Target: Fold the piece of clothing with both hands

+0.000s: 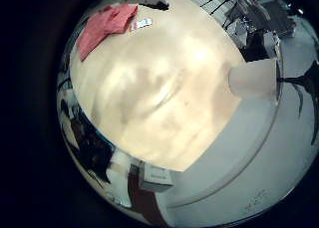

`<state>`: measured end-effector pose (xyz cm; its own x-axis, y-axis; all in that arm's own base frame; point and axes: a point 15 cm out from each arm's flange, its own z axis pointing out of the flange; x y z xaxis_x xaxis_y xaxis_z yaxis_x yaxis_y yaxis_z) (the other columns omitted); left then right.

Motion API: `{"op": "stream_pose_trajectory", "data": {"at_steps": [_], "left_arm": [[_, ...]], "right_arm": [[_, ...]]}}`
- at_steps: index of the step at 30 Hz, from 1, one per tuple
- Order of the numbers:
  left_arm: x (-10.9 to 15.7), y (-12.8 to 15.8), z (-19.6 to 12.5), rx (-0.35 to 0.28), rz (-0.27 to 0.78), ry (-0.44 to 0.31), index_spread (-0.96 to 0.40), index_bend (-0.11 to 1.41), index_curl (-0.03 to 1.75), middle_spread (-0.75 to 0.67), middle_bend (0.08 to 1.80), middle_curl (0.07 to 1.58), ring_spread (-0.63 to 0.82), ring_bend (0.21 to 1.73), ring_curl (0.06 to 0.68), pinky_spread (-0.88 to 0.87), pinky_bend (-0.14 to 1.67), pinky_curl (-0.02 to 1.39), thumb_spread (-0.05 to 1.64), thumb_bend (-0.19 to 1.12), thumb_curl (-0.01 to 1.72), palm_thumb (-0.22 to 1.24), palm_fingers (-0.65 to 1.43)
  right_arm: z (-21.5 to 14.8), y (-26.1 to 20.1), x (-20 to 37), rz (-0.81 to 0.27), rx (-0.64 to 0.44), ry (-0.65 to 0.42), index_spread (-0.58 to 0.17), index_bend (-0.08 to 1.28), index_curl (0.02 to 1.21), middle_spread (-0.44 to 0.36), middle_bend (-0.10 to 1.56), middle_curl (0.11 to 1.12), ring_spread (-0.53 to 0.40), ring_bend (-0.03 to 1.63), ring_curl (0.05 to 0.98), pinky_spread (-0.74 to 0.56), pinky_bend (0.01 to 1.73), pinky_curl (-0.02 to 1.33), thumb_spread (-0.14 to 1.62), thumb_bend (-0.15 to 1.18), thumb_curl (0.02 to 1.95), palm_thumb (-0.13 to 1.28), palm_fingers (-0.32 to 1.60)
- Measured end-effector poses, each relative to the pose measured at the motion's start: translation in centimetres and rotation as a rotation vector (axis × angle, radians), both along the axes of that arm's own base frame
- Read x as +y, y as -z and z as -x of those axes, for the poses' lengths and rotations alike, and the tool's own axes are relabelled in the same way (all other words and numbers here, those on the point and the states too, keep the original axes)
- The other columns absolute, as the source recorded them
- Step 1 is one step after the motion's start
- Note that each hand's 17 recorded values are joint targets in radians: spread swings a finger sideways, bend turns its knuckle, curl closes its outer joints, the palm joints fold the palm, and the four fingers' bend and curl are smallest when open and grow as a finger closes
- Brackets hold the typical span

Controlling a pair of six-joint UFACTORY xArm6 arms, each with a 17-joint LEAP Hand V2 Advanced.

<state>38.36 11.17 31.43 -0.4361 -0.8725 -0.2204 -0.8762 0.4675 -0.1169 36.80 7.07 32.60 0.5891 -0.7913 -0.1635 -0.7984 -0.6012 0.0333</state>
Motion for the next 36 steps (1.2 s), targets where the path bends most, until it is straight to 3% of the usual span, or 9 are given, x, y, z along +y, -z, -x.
{"op": "stream_pose_trajectory", "data": {"at_steps": [6, 12, 16, 25, 27, 28, 30, 32, 36], "left_arm": [[-1.3, 1.7, -1.5, 0.015, 0.073, -0.072, -0.05, 0.24, 0.42, 0.19, 0.21, 0.29, 0.42, 0.45, 0.204, 0.38, 0.28, 0.30, 1.00, -0.04, 0.55, 0.51, 0.16], [-1.5, 3.7, -1.6, 0.051, 0.110, -0.192, -0.01, 0.34, 0.47, 0.17, 0.24, 0.32, 0.42, 0.41, 0.192, 0.40, 0.17, 0.26, 1.02, -0.04, 0.49, 0.39, 0.25], [-0.9, 4.5, -1.8, 0.075, 0.097, -0.263, -0.01, 0.46, 0.51, 0.13, 0.29, 0.34, 0.40, 0.39, 0.183, 0.39, 0.14, 0.23, 1.03, -0.04, 0.45, 0.35, 0.33], [-0.1, 5.9, -0.6, 0.195, 0.014, -0.354, 0.01, 0.43, 0.52, -0.05, 0.57, 0.44, 0.35, 0.37, 0.177, 0.36, 0.14, 0.17, 1.02, -0.03, 0.39, 0.32, 0.38], [-0.1, 6.2, -0.5, 0.209, 0.008, -0.366, -0.07, 0.60, 0.57, -0.01, 0.45, 0.42, 0.34, 0.38, 0.179, 0.34, 0.15, 0.16, 1.03, -0.02, 0.38, 0.33, 0.38], [-0.1, 6.2, -0.5, 0.214, 0.007, -0.370, -0.14, 0.76, 0.63, 0.03, 0.34, 0.39, 0.31, 0.38, 0.179, 0.32, 0.15, 0.16, 1.05, 0.01, 0.39, 0.39, 0.40], [0.0, 6.1, -0.5, 0.212, 0.009, -0.372, -0.25, 0.99, 0.69, -0.01, 0.30, 0.37, 0.27, 0.35, 0.164, 0.28, 0.12, 0.14, 1.09, 0.05, 0.40, 0.50, 0.47], [0.1, 5.9, -0.4, 0.200, 0.018, -0.380, -0.31, 1.10, 0.73, -0.07, 0.33, 0.38, 0.22, 0.33, 0.161, 0.25, 0.11, 0.12, 1.14, 0.08, 0.40, 0.59, 0.50], [0.4, 4.5, -0.2, 0.155, 0.053, -0.390, -0.37, 1.17, 0.75, -0.17, 0.43, 0.42, 0.12, 0.34, 0.166, 0.22, 0.11, 0.09, 1.20, 0.10, 0.42, 0.69, 0.50]], "right_arm": [[0.5, 1.3, -0.1, 0.001, 0.020, 0.002, -0.331, 0.17, 0.30, 0.096, 0.21, 0.33, 0.242, 0.42, 0.205, 0.41, 0.55, 0.23, 1.04, -0.01, 0.65, 0.96, 0.06], [1.2, 2.3, -0.2, 0.002, 0.015, 0.004, -0.323, 0.17, 0.30, 0.098, 0.19, 0.33, 0.245, 0.39, 0.207, 0.41, 0.52, 0.23, 1.04, -0.01, 0.66, 0.95, 0.08], [1.4, 2.8, -0.2, 0.001, 0.024, 0.001, -0.321, 0.18, 0.31, 0.099, 0.19, 0.32, 0.249, 0.38, 0.208, 0.42, 0.50, 0.24, 1.05, -0.01, 0.67, 0.95, 0.09], [1.5, 2.6, -0.3, 0.001, 0.017, -0.006, -0.319, 0.18, 0.32, 0.098, 0.18, 0.31, 0.253, 0.34, 0.211, 0.42, 0.46, 0.25, 1.06, -0.01, 0.68, 0.95, 0.11], [1.5, 2.6, -0.3, 0.001, 0.017, -0.006, -0.322, 0.18, 0.32, 0.098, 0.18, 0.31, 0.254, 0.34, 0.211, 0.42, 0.45, 0.25, 1.06, -0.01, 0.68, 0.94, 0.11], [1.5, 2.6, -0.3, 0.001, 0.017, -0.009, -0.322, 0.19, 0.32, 0.098, 0.18, 0.31, 0.254, 0.33, 0.210, 0.42, 0.44, 0.25, 1.06, -0.01, 0.68, 0.94, 0.12], [1.5, 2.6, -0.3, 0.000, 0.017, -0.011, -0.322, 0.19, 0.32, 0.095, 0.18, 0.30, 0.254, 0.33, 0.212, 0.42, 0.44, 0.25, 1.06, -0.01, 0.68, 0.94, 0.12], [1.5, 2.6, -0.2, -0.001, 0.017, -0.012, -0.318, 0.18, 0.33, 0.093, 0.18, 0.30, 0.254, 0.32, 0.212, 0.42, 0.43, 0.25, 1.07, -0.01, 0.68, 0.94, 0.13], [1.5, 2.7, -0.3, -0.001, 0.020, -0.012, -0.318, 0.19, 0.33, 0.089, 0.18, 0.30, 0.255, 0.31, 0.214, 0.42, 0.41, 0.25, 1.07, -0.01, 0.69, 0.93, 0.14]]}}
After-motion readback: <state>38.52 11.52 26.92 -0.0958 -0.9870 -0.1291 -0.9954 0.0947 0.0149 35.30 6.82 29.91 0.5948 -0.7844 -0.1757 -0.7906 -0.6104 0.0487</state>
